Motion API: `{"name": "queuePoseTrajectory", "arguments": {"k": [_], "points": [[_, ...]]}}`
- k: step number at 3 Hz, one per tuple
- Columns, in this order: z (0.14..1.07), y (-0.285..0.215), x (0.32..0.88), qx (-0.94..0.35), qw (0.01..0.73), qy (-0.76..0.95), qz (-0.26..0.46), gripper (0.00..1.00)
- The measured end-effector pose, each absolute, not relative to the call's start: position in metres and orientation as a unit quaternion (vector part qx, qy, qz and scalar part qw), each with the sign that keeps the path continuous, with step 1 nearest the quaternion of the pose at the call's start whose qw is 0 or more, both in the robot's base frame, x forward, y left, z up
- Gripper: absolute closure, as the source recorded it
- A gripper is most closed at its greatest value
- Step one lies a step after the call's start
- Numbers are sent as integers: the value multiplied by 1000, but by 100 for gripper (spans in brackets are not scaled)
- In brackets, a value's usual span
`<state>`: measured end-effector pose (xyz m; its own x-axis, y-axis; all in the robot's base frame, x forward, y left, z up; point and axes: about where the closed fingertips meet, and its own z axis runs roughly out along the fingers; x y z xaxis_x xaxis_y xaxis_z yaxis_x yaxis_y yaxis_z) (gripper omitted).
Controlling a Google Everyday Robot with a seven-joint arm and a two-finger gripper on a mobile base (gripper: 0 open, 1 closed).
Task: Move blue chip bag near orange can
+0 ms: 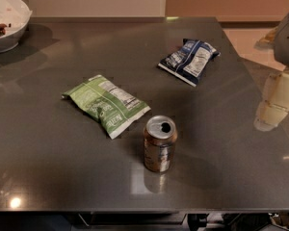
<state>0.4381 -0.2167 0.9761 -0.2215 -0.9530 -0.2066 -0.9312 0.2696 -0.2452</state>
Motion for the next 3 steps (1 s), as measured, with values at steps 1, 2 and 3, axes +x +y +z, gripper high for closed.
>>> {"name": "queuePoseTrajectory", "arguments": {"k": [1, 2, 3], "points": [[979, -215, 444, -606, 165, 778, -34, 0], [975, -212, 466, -610, 170, 773, -27, 0], [963, -211, 503, -613, 175, 770, -19, 0]]}}
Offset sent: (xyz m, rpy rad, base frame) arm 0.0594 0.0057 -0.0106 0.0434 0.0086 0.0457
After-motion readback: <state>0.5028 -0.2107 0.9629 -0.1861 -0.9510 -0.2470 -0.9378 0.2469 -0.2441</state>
